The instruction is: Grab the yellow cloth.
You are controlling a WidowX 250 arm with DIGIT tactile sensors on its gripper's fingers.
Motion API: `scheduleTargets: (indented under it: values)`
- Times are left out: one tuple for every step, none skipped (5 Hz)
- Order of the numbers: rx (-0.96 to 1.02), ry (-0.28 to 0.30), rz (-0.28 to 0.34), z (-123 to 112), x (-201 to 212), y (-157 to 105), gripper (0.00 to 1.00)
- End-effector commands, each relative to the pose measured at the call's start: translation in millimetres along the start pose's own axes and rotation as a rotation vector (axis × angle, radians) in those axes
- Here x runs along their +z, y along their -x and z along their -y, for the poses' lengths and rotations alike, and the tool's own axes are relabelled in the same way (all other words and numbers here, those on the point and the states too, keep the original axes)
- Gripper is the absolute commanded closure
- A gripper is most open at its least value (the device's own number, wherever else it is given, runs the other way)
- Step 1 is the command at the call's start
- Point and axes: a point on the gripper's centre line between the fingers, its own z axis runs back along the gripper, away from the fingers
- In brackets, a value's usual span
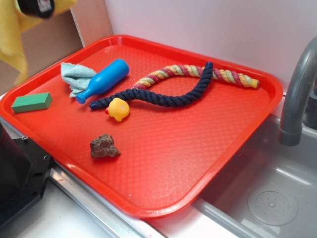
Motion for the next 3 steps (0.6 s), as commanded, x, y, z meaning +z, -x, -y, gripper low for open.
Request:
scheduleTargets:
  values:
    - [-0.067,0.001,0.132,-5.5,26.0,-17.2,1.0]
    - [-0.121,-0.026,0.175,4.3,31.7,-25.5,1.0]
    - [-0.143,-0.048,0.108,15.9,17.4,-19.9,1.0]
